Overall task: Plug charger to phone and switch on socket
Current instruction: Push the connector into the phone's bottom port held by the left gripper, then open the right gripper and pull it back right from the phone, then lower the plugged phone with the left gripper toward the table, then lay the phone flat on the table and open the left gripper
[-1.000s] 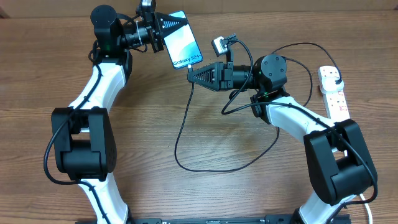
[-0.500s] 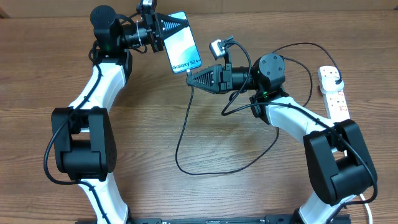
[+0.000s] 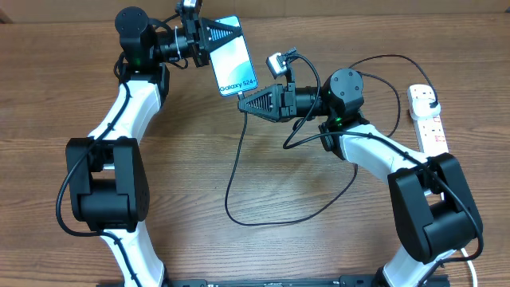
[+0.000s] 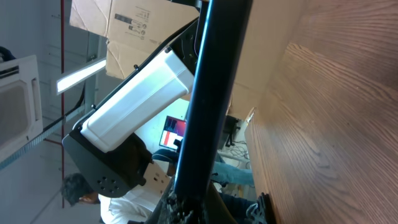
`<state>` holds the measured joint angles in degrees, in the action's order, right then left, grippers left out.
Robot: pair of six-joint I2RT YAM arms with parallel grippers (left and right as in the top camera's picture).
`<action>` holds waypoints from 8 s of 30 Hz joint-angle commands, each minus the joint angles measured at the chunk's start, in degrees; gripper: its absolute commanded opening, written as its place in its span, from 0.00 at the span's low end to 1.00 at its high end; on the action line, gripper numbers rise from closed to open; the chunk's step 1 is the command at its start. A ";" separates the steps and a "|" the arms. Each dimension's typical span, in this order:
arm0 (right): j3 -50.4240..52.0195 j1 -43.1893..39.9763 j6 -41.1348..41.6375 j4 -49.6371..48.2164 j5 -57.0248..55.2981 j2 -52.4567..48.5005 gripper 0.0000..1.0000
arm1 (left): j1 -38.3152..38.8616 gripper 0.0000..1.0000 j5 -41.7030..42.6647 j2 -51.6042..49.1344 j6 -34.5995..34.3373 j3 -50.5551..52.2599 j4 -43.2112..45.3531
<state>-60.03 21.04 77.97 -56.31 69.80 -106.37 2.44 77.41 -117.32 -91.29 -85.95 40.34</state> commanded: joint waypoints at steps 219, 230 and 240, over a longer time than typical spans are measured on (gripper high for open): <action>-0.02 -23.89 -50.01 99.78 -46.84 30.82 1.00 | 19.30 0.38 -57.07 -9.44 63.87 -0.44 -84.00; -0.02 -23.89 -50.01 99.78 -46.84 30.82 1.00 | 19.30 0.39 -57.11 -9.44 63.87 -0.44 -84.08; -0.02 -23.89 -50.01 99.76 -46.84 30.82 1.00 | 19.30 0.39 -60.54 -9.44 63.87 -0.44 -86.40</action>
<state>-59.88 -3.22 28.45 43.38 23.55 -76.14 21.69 25.19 -124.60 -27.88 -87.92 -44.45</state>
